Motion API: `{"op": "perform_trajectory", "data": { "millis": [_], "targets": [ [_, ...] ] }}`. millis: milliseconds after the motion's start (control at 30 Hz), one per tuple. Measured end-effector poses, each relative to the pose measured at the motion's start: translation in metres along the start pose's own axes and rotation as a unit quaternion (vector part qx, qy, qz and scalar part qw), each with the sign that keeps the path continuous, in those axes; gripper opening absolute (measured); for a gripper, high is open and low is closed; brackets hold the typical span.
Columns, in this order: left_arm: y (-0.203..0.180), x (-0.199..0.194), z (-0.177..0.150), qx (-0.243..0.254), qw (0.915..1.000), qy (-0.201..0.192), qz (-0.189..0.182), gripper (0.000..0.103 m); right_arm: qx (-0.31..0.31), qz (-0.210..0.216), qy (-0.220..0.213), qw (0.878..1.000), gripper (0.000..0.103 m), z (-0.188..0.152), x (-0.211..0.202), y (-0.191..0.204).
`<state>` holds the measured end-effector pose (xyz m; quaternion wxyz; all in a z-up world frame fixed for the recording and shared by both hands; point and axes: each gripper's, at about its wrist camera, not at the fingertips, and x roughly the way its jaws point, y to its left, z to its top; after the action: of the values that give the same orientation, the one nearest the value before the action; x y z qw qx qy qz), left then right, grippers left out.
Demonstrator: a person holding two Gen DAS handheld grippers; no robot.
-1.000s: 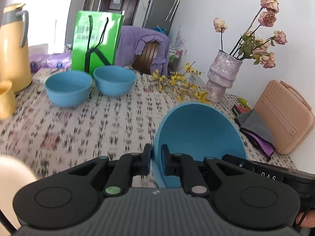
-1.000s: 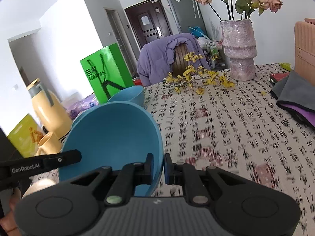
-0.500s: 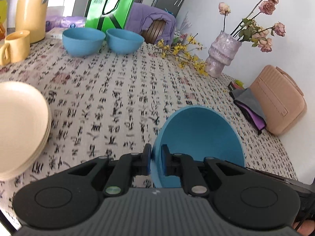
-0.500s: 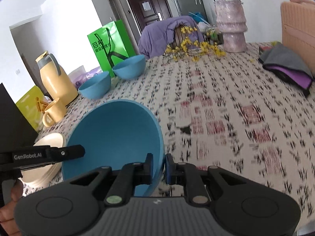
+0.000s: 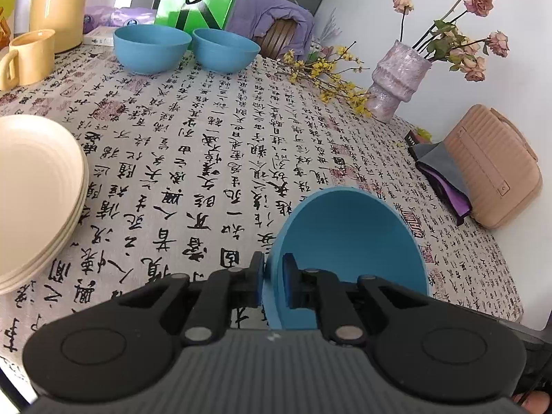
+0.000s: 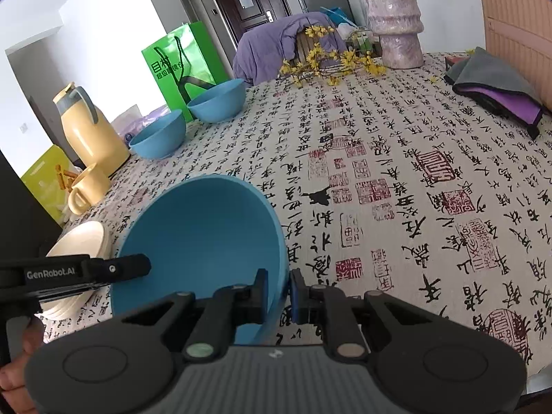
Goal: Organize plates and bowls
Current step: 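Carry both held blue bowls across the tablecloth away from the thermos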
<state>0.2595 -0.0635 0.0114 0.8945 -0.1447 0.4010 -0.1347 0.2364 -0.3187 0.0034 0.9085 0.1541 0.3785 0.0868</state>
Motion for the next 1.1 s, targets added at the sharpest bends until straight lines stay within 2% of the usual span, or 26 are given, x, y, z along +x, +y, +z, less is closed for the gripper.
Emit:
{"op": "perform_trajectory", "data": {
  "millis": [333, 433, 467, 500, 533, 633, 700, 833, 933, 1000, 1100],
  "targets": [
    [0.007, 0.016, 0.008, -0.006, 0.9999, 0.011, -0.007, 0.014, 0.006, 0.009, 0.001, 1.0, 0.022, 0.011, 0.014, -0.001],
    [0.007, 0.02, 0.01, 0.004, 0.9997, 0.011, -0.022, 0.031, 0.007, 0.006, -0.002, 1.0, 0.029, 0.014, 0.019, -0.002],
    [0.006, 0.021, 0.01, 0.01, 0.9996, 0.008, -0.024, 0.041, 0.006, 0.004, -0.004, 1.0, 0.036, 0.014, 0.02, -0.002],
    [0.005, 0.021, 0.01, 0.014, 0.9996, 0.005, -0.024, 0.046, 0.006, 0.001, -0.006, 1.0, 0.043, 0.015, 0.021, -0.002],
    [0.004, 0.021, 0.01, 0.019, 0.9995, 0.002, -0.023, 0.047, 0.004, -0.001, -0.007, 1.0, 0.046, 0.016, 0.021, -0.002],
    [0.003, 0.021, 0.011, 0.022, 0.9995, 0.001, -0.025, 0.061, 0.004, -0.004, -0.011, 1.0, 0.048, 0.017, 0.022, -0.002],
    [0.003, 0.019, 0.011, 0.024, 0.9993, -0.003, -0.027, 0.069, 0.005, -0.004, -0.013, 1.0, 0.056, 0.017, 0.022, -0.003],
    [0.0, 0.013, 0.009, 0.033, 0.999, -0.014, -0.026, 0.076, 0.003, -0.008, -0.024, 1.0, 0.06, 0.017, 0.018, -0.002],
    [-0.002, 0.005, 0.007, 0.046, 0.9984, -0.029, -0.016, 0.084, 0.002, -0.009, -0.038, 0.999, 0.068, 0.015, 0.011, 0.0],
    [-0.004, -0.005, 0.001, 0.062, 0.9967, -0.052, 0.001, 0.086, -0.011, -0.017, -0.062, 0.998, 0.077, 0.011, 0.002, 0.004],
    [-0.003, -0.025, -0.007, 0.073, 0.994, -0.082, 0.006, 0.089, -0.038, -0.032, -0.103, 0.993, 0.082, 0.002, -0.015, 0.011]
  ]
}}
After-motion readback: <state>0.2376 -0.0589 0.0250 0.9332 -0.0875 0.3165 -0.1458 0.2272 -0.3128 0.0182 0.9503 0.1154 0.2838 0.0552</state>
